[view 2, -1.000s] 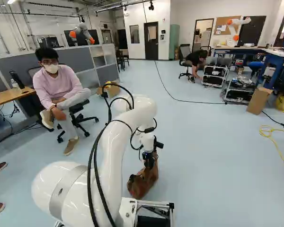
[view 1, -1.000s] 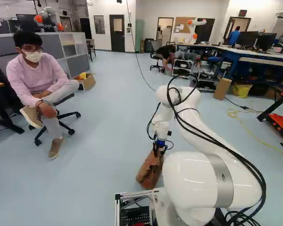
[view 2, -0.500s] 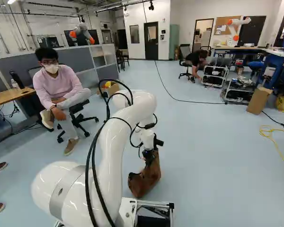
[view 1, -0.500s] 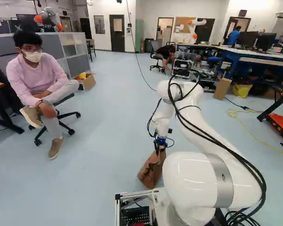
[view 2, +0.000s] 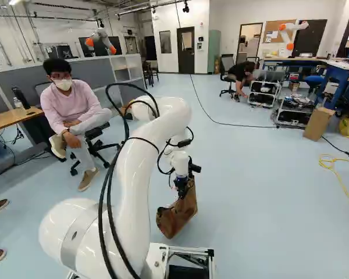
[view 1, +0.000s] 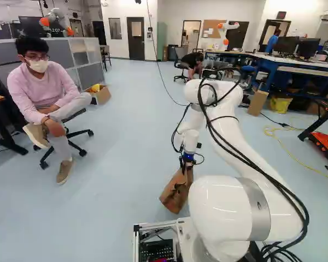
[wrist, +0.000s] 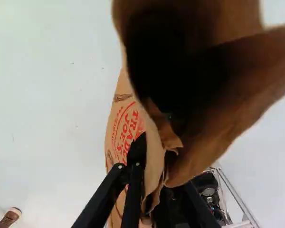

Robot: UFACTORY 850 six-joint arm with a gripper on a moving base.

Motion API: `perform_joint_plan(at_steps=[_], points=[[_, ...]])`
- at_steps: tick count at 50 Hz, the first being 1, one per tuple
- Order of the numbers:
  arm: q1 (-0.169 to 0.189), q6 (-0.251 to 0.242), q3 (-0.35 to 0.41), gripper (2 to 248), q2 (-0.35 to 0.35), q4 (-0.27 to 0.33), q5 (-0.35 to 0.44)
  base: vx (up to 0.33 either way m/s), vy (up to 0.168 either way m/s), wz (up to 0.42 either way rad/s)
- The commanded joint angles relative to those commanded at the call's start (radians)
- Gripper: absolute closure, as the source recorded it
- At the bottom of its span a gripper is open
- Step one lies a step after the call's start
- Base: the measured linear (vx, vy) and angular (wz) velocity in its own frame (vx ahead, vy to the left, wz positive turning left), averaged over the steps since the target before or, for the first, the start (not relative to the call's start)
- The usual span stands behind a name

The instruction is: Pick up the grocery bag from the ground

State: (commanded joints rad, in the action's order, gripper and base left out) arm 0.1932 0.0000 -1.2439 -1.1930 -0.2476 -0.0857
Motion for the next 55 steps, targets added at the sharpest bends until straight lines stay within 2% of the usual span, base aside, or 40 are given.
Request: perform_joint_plan(at_steps=[13,41,55], points=[[0.001,0.000,0.079,229,0.097,0.000,0.014,0.000,0.000,0.000],[0.007,0.000,0.251,229,0.314,0.000,0.138,0.000,0.000,0.000],[0.009,0.000,0.331,229,0.425,0.000,0.150,0.000,0.000,0.000]])
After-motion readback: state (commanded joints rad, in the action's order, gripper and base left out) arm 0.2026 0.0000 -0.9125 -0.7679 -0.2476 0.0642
